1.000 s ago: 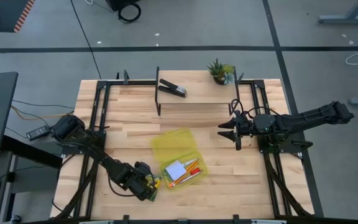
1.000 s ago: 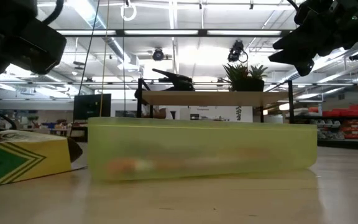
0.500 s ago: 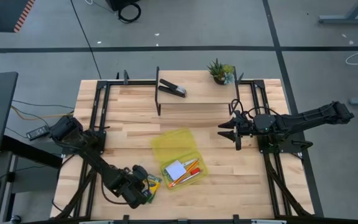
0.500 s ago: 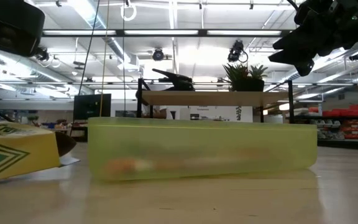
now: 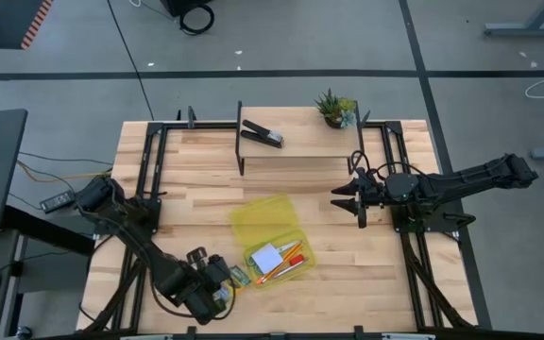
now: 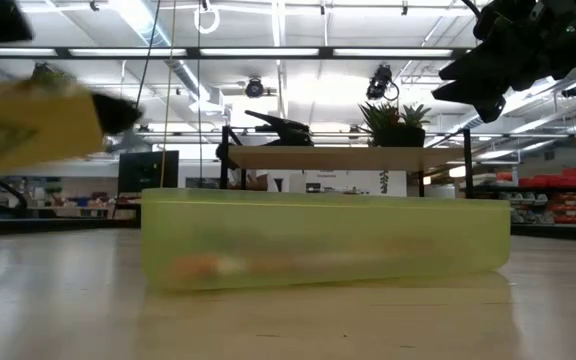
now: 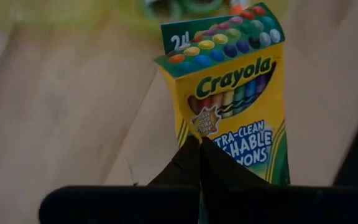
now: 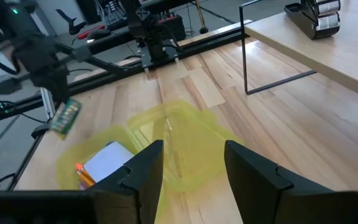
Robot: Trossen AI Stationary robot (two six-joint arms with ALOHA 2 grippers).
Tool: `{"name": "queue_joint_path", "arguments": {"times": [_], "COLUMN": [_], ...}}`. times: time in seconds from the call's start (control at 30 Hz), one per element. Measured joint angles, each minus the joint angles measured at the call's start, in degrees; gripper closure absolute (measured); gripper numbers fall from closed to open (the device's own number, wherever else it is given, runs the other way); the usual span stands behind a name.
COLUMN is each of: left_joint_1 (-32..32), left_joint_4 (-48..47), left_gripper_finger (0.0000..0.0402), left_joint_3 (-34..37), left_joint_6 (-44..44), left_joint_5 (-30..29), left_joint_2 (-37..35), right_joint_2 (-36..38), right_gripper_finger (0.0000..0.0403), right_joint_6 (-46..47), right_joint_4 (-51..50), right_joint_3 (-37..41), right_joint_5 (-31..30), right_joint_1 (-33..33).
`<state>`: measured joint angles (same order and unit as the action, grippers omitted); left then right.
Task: Pack school essentials
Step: Put the crayon box into the yellow supply box
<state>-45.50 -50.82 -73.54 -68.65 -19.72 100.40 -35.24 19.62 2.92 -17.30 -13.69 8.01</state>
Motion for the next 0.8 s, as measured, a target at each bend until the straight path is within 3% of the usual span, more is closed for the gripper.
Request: {"name": "queue_joint_path", "arguments": {"times": [0.2,0.43,0.6,0.8], "left_joint_1": [2.8,12.0,19.4,28.0], "left_joint_4": [-2.6,0.2,10.3,12.7], "left_gripper_finger": [0.0401,0.0401,0.0401,0.0401], "left_joint_3": [-5.5,-7.7,-7.9,-7.9], "left_joint_6": [6.9,15.1,26.7,35.5], "left_joint_5": [-2.5,-2.3,2.4,13.3], "left_joint_2": [0.0,0.0,0.7,4.4], "right_joint_2": [0.0,0.0,0.0,0.0], "right_gripper_finger": [0.0226,0.0226,0.0226,0.0226], "right_joint_6": [-0.7,-1.4,-1.6,-1.1], "right_joint_4": [0.0,0.0,0.0,0.0], "right_joint_3": [0.0,0.0,0.0,0.0], "right_joint_5": [-0.4,-1.3,-1.3,-1.3], "right_joint_1": [0.0,0.0,0.0,0.0]}}
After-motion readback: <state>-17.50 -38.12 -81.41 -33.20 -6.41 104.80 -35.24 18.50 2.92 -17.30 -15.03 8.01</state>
